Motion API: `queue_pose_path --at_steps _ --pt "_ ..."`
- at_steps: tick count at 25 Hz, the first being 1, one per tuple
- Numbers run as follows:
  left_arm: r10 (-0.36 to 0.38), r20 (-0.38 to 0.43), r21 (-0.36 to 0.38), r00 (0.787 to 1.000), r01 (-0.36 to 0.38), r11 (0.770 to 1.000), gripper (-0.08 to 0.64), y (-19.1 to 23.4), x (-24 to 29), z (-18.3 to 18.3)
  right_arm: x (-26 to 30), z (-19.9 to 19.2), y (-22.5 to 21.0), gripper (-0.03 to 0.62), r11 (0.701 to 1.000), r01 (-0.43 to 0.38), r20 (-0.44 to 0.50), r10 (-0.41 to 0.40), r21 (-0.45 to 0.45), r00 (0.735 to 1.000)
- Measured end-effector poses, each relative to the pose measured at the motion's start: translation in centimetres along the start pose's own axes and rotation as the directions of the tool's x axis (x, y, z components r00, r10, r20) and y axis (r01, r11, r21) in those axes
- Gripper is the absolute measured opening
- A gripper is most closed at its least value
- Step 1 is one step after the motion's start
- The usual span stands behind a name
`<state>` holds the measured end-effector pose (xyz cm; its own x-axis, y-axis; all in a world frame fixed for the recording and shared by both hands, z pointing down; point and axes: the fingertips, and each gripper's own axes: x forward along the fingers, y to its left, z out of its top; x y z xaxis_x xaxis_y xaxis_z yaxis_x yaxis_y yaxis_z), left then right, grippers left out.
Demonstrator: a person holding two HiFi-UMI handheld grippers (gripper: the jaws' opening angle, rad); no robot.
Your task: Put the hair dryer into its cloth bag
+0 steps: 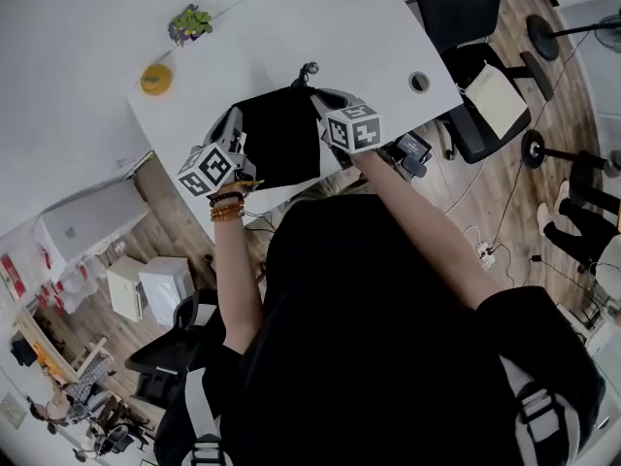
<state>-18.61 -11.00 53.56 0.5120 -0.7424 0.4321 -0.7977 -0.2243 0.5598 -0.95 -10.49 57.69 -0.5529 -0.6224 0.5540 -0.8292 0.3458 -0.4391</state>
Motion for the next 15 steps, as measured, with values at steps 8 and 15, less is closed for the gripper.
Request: queue_pose_path --at_steps 8,15 --pt "-0.002 0.025 -0.007 1.0 0.002 1.0 0.037 -0.7 -0.2 1.1 -0.6 1.9 1.1 0.052 0.999 -0.041 0.057 0.04 0.034 0.998" --pt "-0.012 0.043 0.0 0.999 0.012 1.0 0.037 -1.7 -0.8 1.7 -1.4 3.0 1.9 0.051 0.998 -0.058 0.096 0.054 0.04 0.994"
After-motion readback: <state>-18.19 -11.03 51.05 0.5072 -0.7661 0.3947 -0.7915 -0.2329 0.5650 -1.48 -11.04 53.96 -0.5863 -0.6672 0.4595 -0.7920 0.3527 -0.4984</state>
